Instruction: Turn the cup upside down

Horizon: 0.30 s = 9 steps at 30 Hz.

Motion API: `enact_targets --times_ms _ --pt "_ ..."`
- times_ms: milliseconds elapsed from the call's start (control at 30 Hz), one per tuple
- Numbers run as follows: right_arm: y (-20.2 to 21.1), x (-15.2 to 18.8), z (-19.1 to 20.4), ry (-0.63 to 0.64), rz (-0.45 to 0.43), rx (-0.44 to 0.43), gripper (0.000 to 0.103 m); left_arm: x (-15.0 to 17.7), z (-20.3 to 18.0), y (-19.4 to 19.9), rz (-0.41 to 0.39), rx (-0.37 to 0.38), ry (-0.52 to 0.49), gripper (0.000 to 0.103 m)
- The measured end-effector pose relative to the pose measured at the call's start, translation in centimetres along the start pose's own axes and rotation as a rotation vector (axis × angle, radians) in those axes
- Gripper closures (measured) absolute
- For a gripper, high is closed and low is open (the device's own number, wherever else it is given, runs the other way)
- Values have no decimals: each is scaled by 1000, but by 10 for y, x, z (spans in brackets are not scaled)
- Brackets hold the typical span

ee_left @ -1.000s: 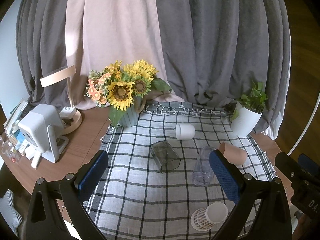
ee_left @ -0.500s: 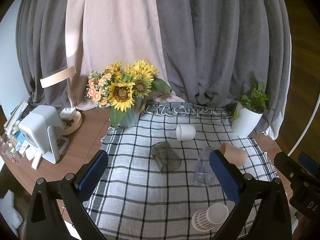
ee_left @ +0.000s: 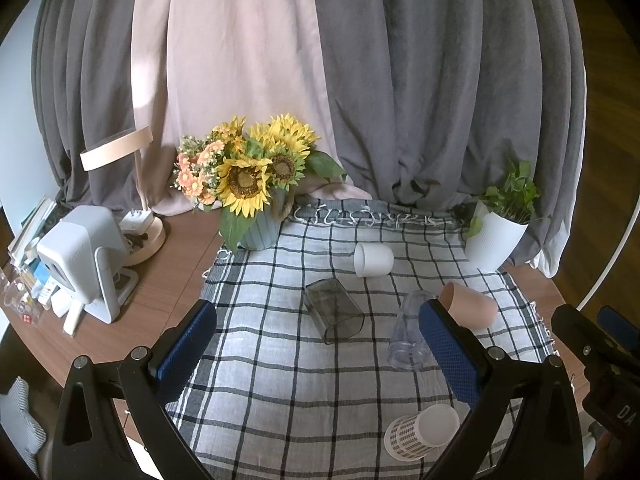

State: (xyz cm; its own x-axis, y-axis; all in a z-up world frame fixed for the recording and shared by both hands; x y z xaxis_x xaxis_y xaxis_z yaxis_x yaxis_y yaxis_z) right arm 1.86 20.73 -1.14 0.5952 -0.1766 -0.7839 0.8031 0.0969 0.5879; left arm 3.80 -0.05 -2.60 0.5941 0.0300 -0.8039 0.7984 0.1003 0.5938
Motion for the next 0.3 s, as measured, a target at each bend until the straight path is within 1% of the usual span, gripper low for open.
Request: enact_targets --times_ms 300 --pt "-1 1 0 -2 5 1 9 0 0 -3 9 5 0 0"
Point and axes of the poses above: each gripper's, at about its wrist camera, not at the fingertips, and y roughly against the way its jaws point, z to its left, x to its underside, the point moved 3 cm from there along -y, roughly the way its jaws point, and after that the axes turned 6 degrees about -y, right-handed, at the moved point
